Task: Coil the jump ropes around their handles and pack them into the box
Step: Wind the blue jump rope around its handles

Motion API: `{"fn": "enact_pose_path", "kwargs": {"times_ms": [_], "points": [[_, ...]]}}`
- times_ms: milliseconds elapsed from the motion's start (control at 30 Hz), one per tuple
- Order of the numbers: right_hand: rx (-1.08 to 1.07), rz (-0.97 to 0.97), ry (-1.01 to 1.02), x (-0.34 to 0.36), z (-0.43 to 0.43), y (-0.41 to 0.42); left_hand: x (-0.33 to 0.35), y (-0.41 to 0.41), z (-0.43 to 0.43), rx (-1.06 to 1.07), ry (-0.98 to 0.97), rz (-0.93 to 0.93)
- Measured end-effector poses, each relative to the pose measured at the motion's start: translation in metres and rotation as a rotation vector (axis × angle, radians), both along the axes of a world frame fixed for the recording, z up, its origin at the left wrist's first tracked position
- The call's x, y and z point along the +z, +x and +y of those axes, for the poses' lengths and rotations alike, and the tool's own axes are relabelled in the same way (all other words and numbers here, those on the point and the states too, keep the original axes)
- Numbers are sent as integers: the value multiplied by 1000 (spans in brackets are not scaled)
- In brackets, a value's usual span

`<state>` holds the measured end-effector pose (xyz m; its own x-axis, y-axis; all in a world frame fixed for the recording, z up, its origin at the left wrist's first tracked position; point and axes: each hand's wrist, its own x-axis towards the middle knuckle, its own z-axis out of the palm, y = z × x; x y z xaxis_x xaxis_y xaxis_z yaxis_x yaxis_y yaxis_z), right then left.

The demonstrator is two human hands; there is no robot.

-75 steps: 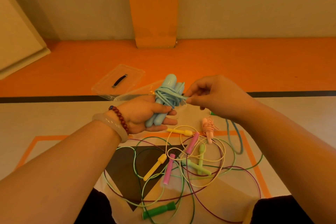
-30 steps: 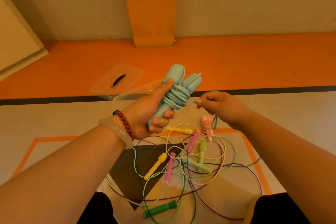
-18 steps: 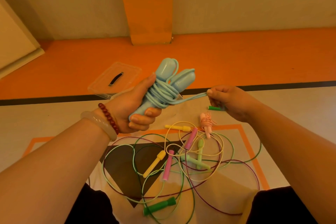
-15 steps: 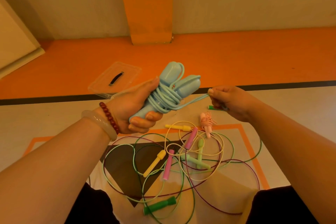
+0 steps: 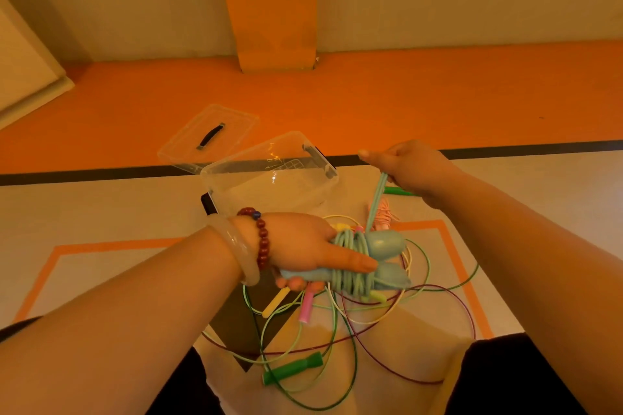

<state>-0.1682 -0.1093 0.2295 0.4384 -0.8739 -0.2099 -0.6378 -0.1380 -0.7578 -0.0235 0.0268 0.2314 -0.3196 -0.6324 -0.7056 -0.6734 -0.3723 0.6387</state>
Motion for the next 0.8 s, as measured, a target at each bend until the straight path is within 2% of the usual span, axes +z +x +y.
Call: {"fn": "enact_pose_path", "kwargs": {"times_ms": [67,167,267,333,500,600,700,800], "points": [[-10,-59,-29,10,5,7,-8,-3,-2,64,-78,-135],[136,-146,-76,20,19,17,-17,-1,-3,219,-138,-224],[307,-165,-80,20,32,24,-20,6,-5,427,-231,-253],[328,-160,-92,19,34,25,-16,14,-8,594,-289,-210],[318,-223,-78,21,31,16,3,29,-12,838,-279,52],[253,-379,55,19,28,14,8,35,-11,938,-258,291],[117,-575,220,14,29,15,15,33,-11,953,-203,558],[41,-706,370,12,34,18,16,26,-11,977,-185,687]]}}
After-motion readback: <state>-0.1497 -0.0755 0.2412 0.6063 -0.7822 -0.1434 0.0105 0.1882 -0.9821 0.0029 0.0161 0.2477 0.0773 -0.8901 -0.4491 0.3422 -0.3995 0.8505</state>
